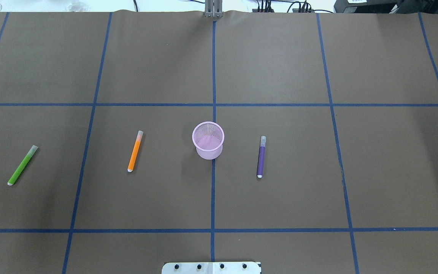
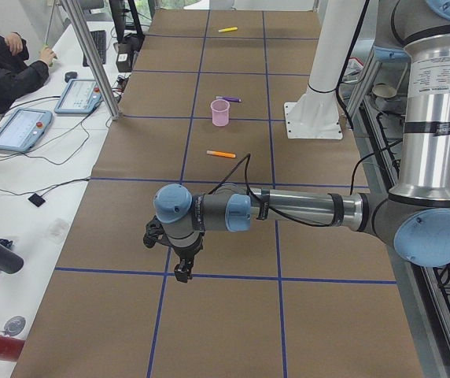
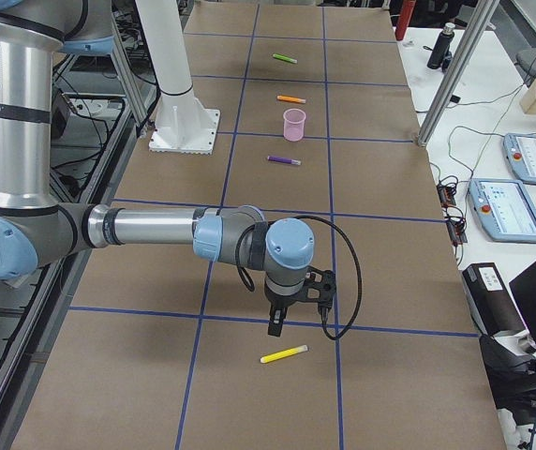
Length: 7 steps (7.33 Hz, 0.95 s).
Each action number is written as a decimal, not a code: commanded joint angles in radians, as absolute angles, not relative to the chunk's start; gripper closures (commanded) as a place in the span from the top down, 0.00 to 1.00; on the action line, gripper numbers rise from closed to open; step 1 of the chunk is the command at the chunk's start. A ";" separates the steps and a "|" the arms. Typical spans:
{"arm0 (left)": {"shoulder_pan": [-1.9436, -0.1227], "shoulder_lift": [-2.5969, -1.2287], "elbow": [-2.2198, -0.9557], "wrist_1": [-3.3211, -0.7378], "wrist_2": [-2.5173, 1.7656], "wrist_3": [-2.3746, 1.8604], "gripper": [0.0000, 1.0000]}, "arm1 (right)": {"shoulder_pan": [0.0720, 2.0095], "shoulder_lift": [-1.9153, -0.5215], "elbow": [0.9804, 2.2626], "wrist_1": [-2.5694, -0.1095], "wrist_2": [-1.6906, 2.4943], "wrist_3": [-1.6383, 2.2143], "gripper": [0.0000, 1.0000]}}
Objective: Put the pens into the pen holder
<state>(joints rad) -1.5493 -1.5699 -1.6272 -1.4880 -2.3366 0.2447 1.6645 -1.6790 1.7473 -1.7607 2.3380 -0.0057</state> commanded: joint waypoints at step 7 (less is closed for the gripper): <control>-1.537 -1.614 -1.731 -1.503 -2.333 0.133 1.00 | 1.663 -1.663 1.776 -1.735 2.361 0.009 0.99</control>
